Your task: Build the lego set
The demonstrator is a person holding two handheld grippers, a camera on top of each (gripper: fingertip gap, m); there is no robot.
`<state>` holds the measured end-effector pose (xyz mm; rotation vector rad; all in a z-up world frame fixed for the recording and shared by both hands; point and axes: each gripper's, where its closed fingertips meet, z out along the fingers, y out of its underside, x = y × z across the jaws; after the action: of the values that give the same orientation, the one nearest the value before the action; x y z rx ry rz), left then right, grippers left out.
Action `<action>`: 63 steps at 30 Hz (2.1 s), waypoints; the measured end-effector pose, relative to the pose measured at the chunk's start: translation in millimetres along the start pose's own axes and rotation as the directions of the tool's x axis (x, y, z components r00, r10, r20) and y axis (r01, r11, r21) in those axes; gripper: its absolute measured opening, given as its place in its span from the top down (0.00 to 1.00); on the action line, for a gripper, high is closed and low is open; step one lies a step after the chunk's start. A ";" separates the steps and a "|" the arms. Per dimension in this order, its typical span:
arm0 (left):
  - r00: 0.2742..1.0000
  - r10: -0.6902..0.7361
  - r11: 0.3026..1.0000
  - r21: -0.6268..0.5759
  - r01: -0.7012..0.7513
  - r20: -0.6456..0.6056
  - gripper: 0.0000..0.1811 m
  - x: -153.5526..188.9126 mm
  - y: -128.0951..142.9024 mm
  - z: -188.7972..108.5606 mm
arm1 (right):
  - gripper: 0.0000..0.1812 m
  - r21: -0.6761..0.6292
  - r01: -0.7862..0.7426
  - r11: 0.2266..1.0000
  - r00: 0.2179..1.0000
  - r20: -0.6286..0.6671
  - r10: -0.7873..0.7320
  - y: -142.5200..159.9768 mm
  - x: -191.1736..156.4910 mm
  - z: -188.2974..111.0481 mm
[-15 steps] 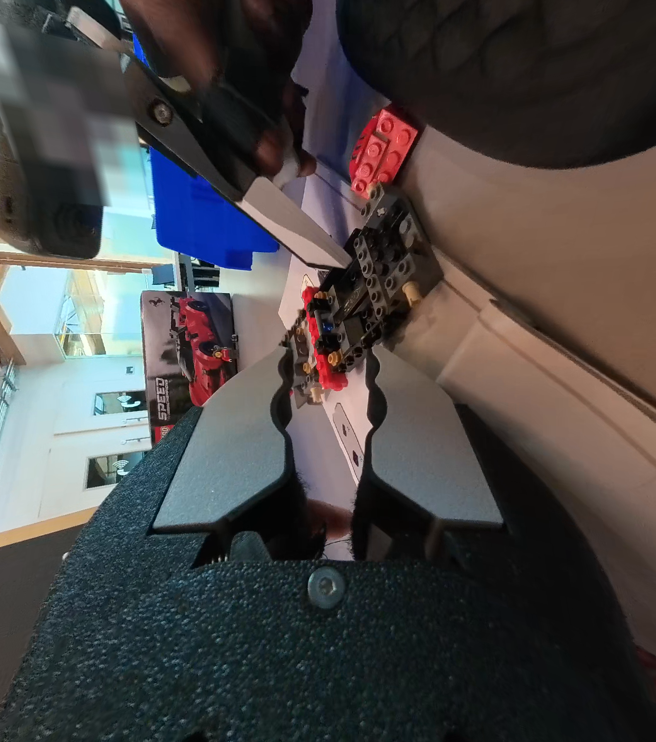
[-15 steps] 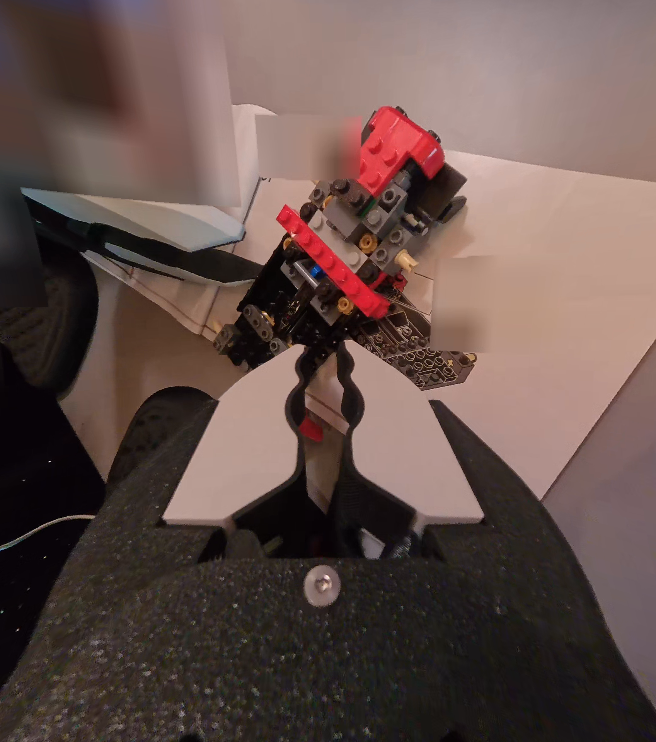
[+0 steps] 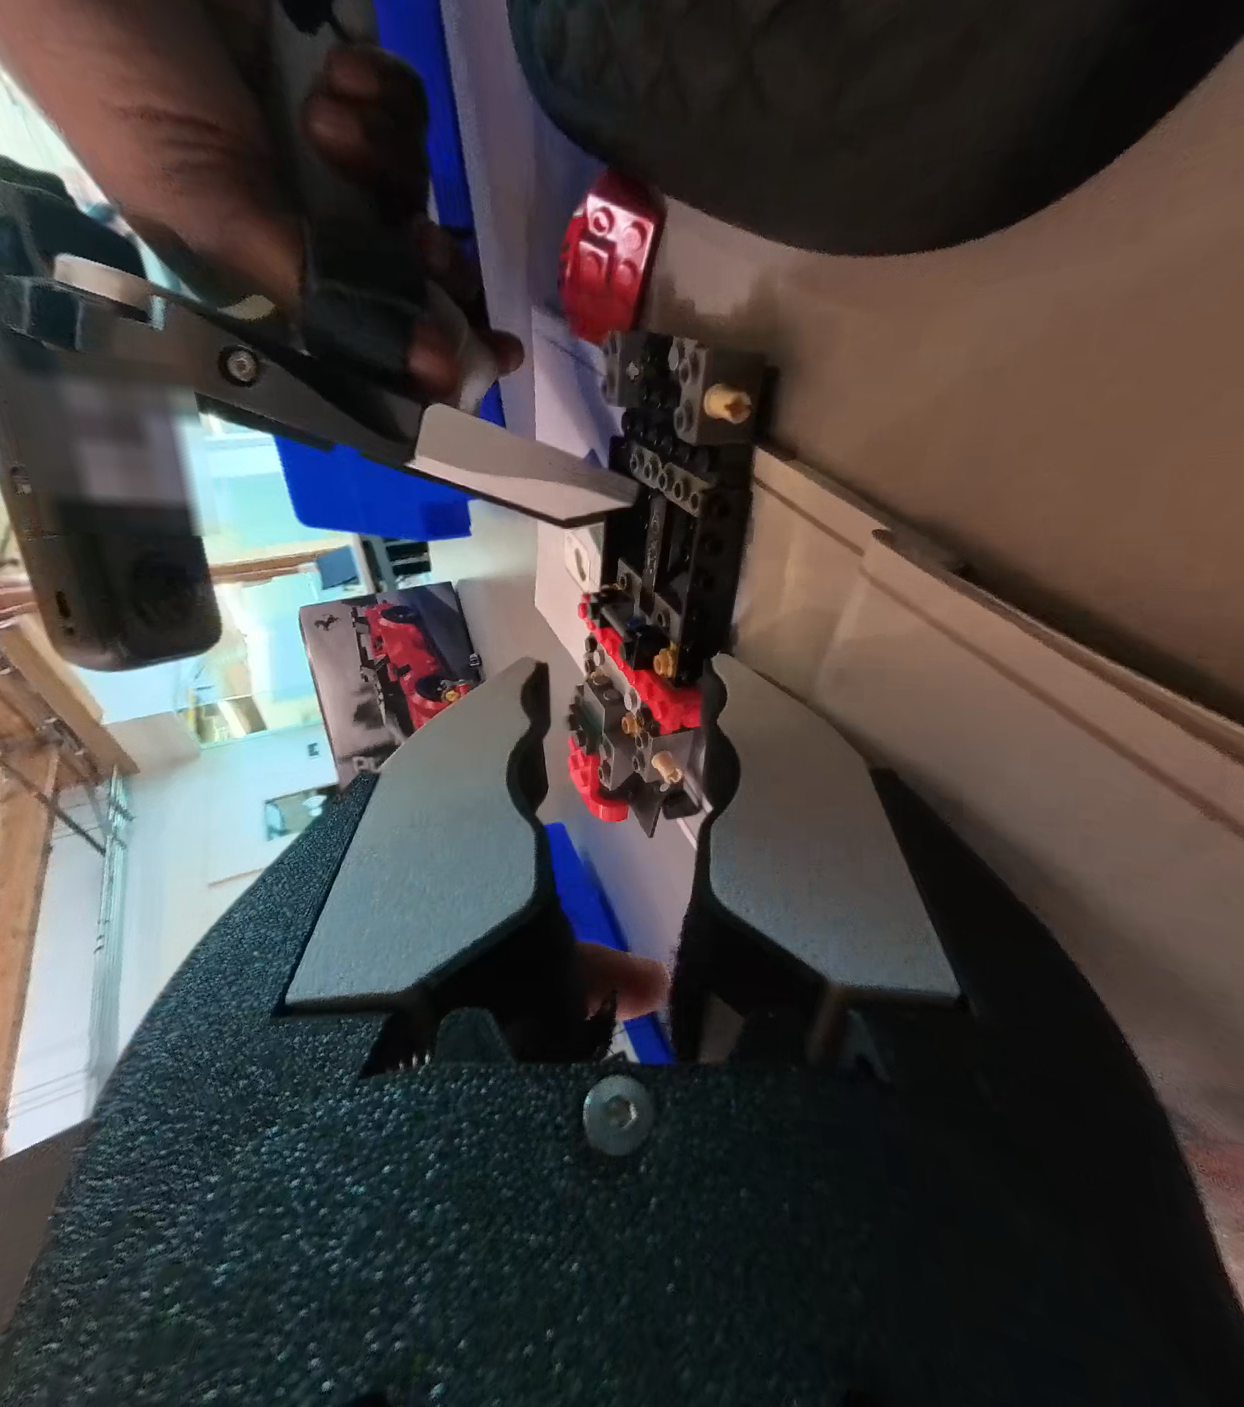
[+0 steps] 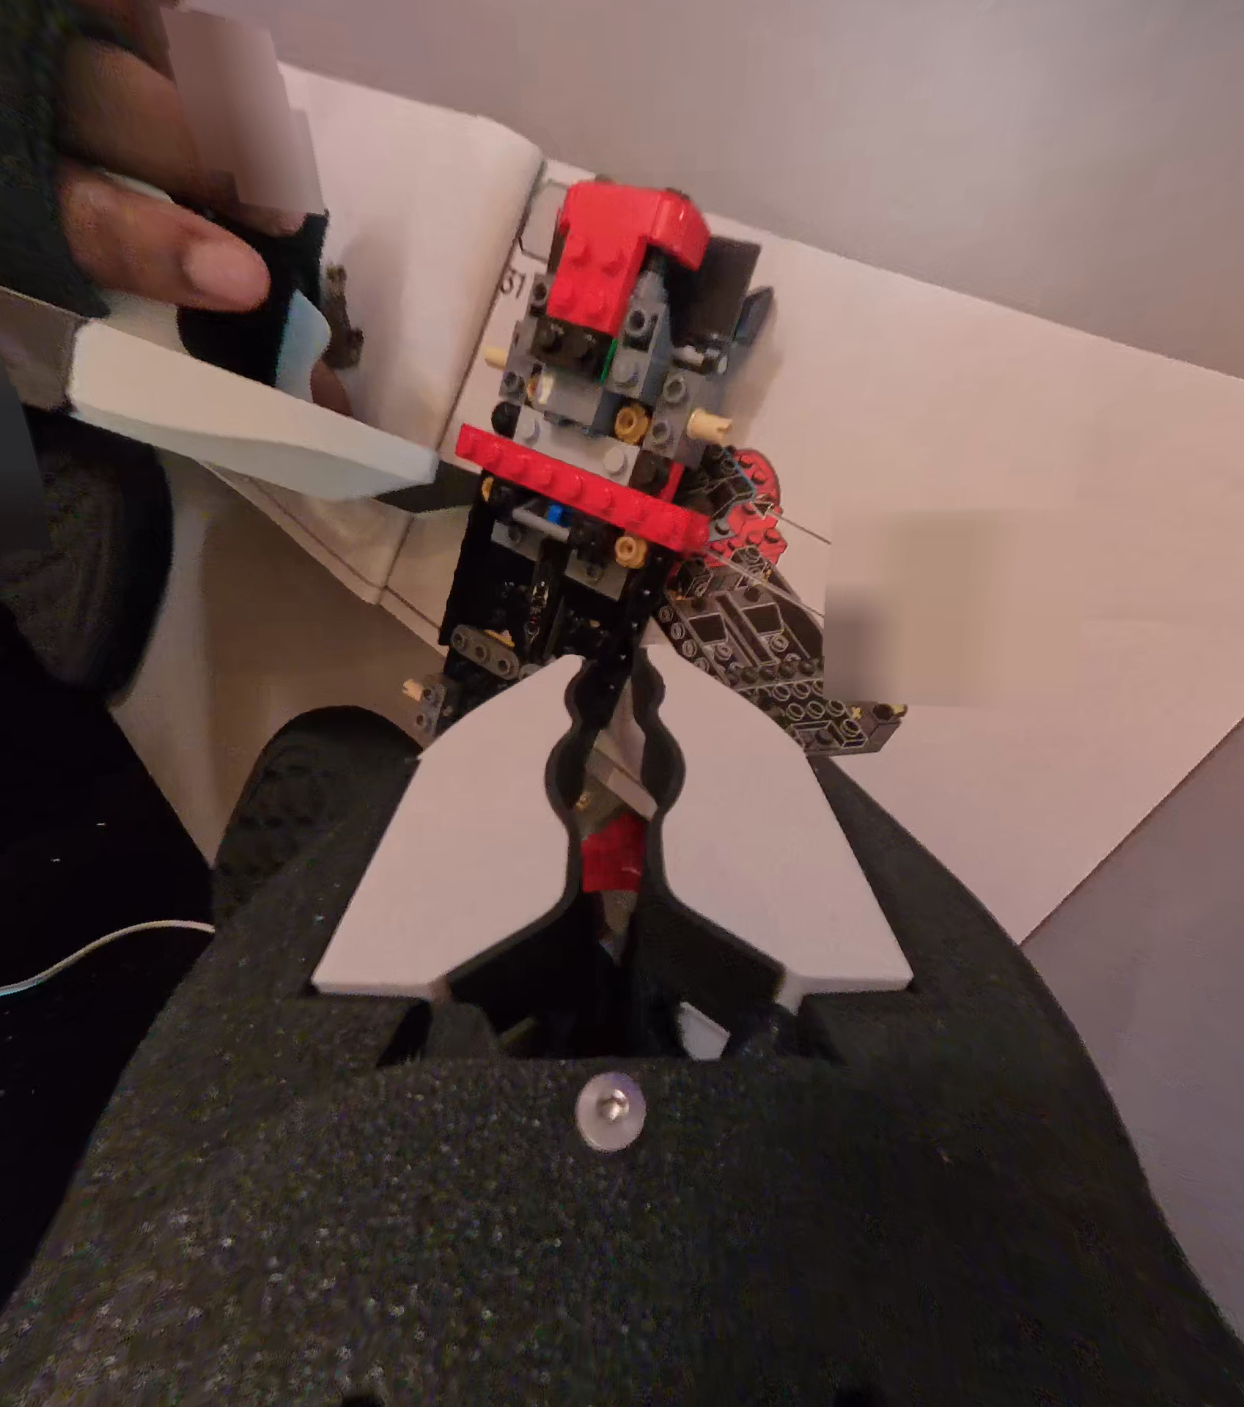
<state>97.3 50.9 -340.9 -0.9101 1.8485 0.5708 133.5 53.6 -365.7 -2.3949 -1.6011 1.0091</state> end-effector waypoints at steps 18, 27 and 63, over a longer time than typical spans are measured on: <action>0.986 0.095 0.988 -0.136 -0.076 0.138 0.71 -9.3 -10.1 -21.1 | 0.98 0.064 -0.116 0.991 0.975 0.196 0.102 -31.5 -12.3 0.5; 0.988 0.068 0.926 -0.376 -0.010 0.142 0.82 -13.3 9.9 -14.0 | 0.98 0.085 -0.117 0.989 0.960 0.266 0.090 -40.9 -33.4 2.0; 0.340 -0.930 0.117 0.765 0.633 -0.140 0.95 -74.4 -8.1 -178.7 | 0.76 0.303 0.601 0.740 0.785 -0.049 -0.617 28.4 -41.4 -70.5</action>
<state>23.9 -56.3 -197.2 -0.9768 0.7458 -0.6781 186.2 25.2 -303.3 -1.4770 -1.8879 1.0721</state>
